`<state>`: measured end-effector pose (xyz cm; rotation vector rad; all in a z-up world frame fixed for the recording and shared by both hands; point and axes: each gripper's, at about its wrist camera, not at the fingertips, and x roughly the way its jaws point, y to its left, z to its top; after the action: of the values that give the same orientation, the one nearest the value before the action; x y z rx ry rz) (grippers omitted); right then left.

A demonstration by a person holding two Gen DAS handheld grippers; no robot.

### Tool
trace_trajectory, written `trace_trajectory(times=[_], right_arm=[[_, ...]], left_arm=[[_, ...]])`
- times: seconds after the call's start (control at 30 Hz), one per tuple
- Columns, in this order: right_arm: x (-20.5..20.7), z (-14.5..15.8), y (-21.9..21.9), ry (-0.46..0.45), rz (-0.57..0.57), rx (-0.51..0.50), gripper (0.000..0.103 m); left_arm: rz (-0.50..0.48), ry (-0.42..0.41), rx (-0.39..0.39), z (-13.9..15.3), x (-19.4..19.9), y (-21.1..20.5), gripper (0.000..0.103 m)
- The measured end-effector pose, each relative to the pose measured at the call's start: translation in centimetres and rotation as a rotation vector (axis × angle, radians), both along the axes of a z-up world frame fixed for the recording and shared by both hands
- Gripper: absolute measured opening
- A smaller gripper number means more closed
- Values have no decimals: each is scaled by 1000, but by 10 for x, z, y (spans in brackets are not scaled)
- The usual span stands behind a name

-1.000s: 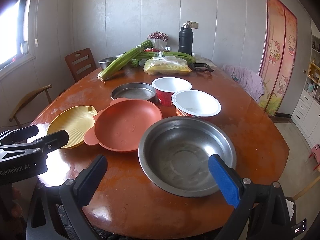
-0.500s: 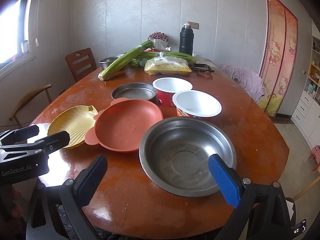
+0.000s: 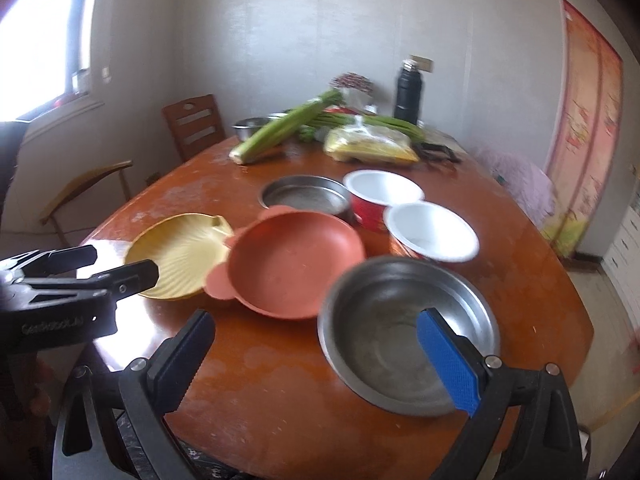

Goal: Organize plates and bowls
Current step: 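Move the left gripper to the yellow shell plate and grasp its rim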

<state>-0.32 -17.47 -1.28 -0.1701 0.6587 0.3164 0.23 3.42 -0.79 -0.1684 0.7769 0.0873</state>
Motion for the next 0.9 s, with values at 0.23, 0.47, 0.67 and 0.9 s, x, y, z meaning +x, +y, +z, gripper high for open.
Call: trace_trajectory(times=[0.23,0.47,0.67,0.9], right_arm=[[21,10,37,42,166,17,101],[75,19,99,86,293,-23,101],[123,-6,151,167,346,-157,84],[155,-42,171,247,338,-229,67]], left_arm=[[79,31,-25,-10,-1,42,95],[119,85,-114,-31,9,77,95],[102,128,-157,-47,30,81,95],[98,156,-151,-57,48,75,95]])
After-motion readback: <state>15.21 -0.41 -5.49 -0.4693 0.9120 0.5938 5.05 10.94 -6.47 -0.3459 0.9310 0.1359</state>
